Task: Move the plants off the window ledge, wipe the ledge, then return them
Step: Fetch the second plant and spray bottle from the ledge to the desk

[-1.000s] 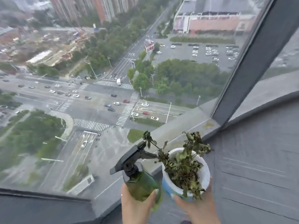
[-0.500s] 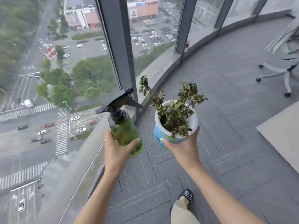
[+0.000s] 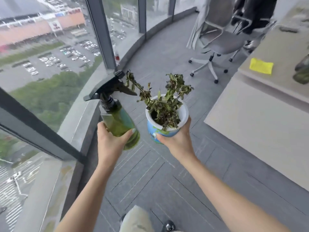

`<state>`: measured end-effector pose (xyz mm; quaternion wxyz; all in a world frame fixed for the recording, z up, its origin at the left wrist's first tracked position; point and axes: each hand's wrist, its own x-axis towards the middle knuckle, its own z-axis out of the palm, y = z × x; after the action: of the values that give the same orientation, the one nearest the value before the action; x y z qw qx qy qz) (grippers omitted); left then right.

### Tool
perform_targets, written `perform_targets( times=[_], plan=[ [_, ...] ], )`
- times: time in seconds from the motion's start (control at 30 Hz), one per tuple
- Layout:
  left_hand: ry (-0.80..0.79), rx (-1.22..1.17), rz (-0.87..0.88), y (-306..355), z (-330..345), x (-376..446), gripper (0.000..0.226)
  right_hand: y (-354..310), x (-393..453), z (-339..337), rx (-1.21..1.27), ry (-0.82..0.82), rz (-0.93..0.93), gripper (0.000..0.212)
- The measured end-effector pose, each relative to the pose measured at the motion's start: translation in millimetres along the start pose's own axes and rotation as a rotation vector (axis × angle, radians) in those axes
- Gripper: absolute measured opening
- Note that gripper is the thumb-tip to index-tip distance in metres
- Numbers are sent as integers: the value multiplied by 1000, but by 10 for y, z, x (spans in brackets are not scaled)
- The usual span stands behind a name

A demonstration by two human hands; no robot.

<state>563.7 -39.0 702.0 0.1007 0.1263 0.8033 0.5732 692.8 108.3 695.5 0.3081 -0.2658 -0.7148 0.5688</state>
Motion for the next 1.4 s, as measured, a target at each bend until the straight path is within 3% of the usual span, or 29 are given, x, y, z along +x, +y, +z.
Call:
perform_targets(
  times=[0.1,0.23,0.5,0.8,1.17,1.4],
  plan=[
    [-104,14,29,172,540,612,70,135,580,-253,9,110,10,92],
    [-231,61,98,518,1390,1376,59,334,1376,-516,16,321,28,92],
    [-656,66,214,1394,3086,2594,56,479,2713,-1089,23,735,69,88],
    [-983,23,333,2146,5256,3063,58,868,3729,-2763,-43,1127,94,86],
    [-1168,-26,332,3105,8126,3145,54,1280,4973,-4919,-173,1205,186,88],
    [-1288,17,389,3444,9867,3517,54,1863,6039,-5748,-367,1454,372,87]
  ],
)
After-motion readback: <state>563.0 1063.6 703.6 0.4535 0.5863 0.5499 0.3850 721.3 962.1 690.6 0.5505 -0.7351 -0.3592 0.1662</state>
